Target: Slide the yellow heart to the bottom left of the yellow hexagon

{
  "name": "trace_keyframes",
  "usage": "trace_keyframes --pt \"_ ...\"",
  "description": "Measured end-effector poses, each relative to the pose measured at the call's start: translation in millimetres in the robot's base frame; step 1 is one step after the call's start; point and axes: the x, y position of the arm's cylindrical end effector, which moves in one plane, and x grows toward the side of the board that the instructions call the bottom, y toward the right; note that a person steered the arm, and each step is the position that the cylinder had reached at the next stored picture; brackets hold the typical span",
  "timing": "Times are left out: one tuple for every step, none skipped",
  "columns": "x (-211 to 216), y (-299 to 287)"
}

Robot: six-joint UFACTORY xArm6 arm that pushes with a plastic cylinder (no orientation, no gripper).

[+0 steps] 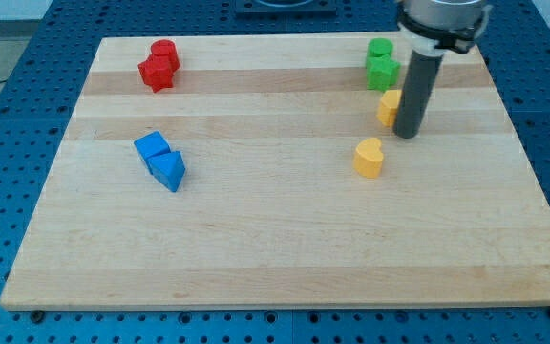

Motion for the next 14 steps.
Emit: trace_keyframes --pt "-25 0" --pt "-39 -6" --pt "-10 -2" --pt "76 -23" --pt "95 -31" --pt "90 -35" --pt "84 -35" --pt "84 -38" --pt "59 -52" --pt "36 -47" --pt "65 -51" --pt "72 -74" --pt "40 -102" --pt "31 -94"
